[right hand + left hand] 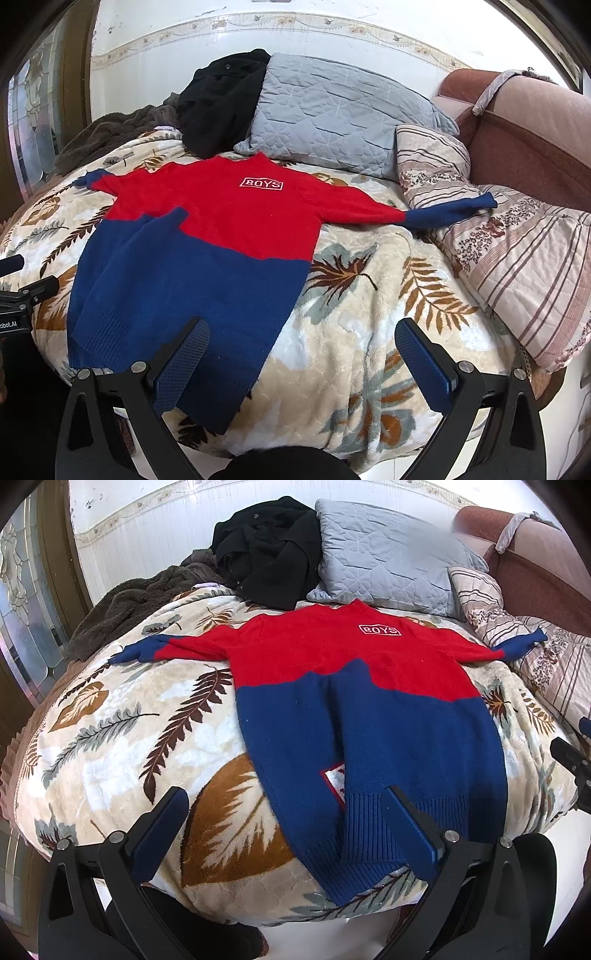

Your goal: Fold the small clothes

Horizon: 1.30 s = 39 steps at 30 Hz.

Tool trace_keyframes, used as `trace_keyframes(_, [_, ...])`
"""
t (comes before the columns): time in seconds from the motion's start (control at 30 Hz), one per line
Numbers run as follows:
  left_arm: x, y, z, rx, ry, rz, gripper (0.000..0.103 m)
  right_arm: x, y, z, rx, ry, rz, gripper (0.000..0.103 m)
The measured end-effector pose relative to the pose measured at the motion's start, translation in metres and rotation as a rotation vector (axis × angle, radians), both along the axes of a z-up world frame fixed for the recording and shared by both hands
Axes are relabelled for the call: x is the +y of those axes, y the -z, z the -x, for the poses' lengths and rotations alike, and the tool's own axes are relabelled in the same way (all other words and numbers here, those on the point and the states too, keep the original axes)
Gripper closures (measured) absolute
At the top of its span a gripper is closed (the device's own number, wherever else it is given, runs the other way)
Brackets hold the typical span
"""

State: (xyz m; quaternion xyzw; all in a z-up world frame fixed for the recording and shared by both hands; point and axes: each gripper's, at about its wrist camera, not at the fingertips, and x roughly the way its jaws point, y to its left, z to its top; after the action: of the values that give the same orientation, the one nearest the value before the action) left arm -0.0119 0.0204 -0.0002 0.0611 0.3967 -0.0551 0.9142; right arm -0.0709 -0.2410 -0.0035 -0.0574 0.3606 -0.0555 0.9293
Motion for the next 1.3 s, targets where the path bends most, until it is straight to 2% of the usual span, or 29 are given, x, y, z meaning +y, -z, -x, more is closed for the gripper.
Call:
trace_keyframes(0.47, [0.001,-0.004,0.006,-0.025,0.005,0.024,0.0,-0.002,0.002,0.005,-0.006,0.011,-0.026,0.002])
trace_keyframes(1.3, [-0.009,0.005,-0.002,0.017,0.016,0.026,0.0,-0.012,0.007,-0.005,-0.006,0.012,-0.062,0.002])
